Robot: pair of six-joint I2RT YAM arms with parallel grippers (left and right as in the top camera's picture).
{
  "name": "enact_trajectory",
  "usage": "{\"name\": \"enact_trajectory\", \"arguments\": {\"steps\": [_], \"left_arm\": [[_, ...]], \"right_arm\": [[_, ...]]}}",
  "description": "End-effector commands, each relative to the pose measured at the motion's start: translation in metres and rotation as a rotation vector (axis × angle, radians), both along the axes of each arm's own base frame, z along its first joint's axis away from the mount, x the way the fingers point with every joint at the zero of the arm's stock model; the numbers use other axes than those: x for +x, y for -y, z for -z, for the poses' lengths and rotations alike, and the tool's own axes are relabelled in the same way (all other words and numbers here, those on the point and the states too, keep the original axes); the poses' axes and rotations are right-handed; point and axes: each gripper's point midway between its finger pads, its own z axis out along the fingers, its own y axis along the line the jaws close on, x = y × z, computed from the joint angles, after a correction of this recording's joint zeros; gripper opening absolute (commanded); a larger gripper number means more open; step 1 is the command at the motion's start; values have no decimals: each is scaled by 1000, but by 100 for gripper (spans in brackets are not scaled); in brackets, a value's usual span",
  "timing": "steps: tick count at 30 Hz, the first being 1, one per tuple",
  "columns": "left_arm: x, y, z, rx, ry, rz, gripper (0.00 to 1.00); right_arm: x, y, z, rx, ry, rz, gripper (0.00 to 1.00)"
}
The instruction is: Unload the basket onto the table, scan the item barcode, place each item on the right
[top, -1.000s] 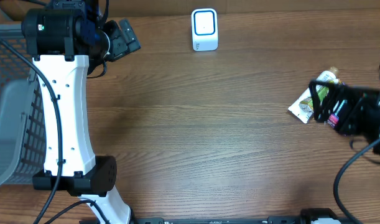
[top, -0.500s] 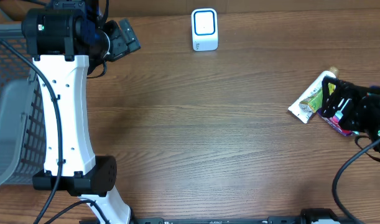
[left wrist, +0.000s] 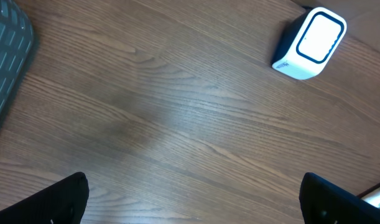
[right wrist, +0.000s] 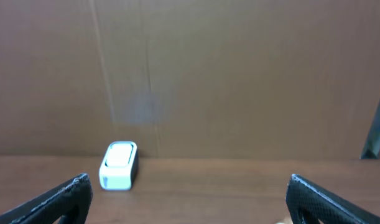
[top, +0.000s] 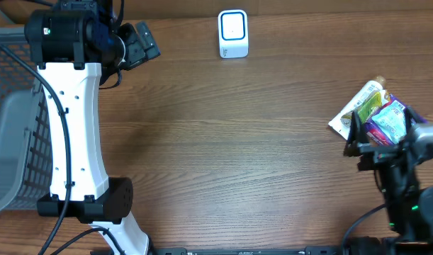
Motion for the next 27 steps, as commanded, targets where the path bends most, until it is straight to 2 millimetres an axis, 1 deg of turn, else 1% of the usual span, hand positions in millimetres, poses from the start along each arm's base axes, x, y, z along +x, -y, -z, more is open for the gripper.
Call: {"name": "enact_trajectory", "arguments": {"steps": [1,5,8,15,18,27], "left_arm": [[0,1,2,2,-5,12,99],[0,1,2,2,-5,12,100],[0,1,2,2,-5,12,100],[0,1,2,2,-5,12,100],[0,1,2,2,-5,12,100],[0,1,2,2,-5,12,100]], "right_arm": [[-2,3,45,-14,50,18,100],[-4,0,80,-14,67,2,100],[-5,-3,102,-13,56,-10,100],[-4,-5,145,-14,18,-19,100],[-4,-6,161,-15,-49,-26,100],[-4,-5,163,-12,-57,-18,100]]}}
